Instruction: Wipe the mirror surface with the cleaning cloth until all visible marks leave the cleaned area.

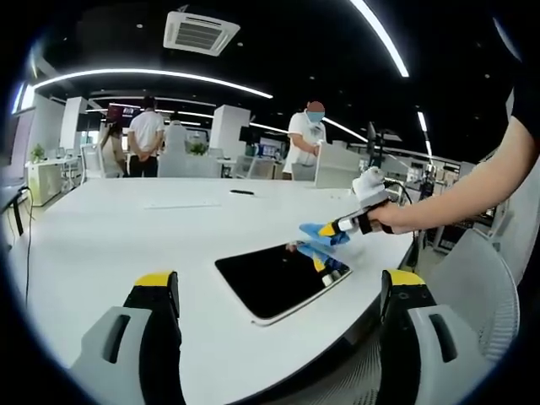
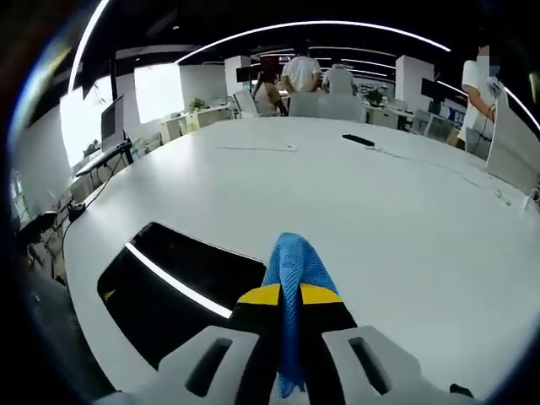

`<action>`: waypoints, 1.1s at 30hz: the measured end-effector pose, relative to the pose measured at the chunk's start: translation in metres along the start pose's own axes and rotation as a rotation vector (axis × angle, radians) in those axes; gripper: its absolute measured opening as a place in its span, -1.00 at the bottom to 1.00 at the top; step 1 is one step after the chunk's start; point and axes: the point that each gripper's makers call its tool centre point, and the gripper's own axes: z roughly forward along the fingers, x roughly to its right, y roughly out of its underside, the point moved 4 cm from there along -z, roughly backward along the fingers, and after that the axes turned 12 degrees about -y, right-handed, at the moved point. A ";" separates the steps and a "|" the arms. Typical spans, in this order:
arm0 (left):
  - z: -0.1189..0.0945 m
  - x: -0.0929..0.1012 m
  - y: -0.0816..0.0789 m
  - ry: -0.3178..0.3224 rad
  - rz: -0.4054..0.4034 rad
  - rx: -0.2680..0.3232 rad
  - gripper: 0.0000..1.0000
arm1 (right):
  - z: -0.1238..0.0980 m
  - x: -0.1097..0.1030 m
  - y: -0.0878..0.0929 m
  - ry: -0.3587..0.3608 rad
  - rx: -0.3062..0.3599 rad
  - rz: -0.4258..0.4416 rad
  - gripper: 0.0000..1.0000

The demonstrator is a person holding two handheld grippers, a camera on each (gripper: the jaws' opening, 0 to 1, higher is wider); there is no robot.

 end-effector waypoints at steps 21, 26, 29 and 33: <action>0.000 -0.002 0.000 -0.018 -0.013 0.002 0.94 | 0.041 0.000 0.009 -0.027 -0.106 0.010 -0.99; 0.000 -0.003 0.001 -0.025 -0.015 0.001 0.94 | 0.045 0.004 0.009 -0.022 -0.115 0.007 -0.99; 0.000 -0.002 0.000 -0.024 -0.016 0.005 0.94 | 0.045 0.001 0.009 -0.014 -0.118 0.006 -0.99; 0.000 -0.002 0.000 -0.024 -0.016 0.007 0.94 | 0.047 0.004 0.009 -0.009 -0.120 0.005 -0.99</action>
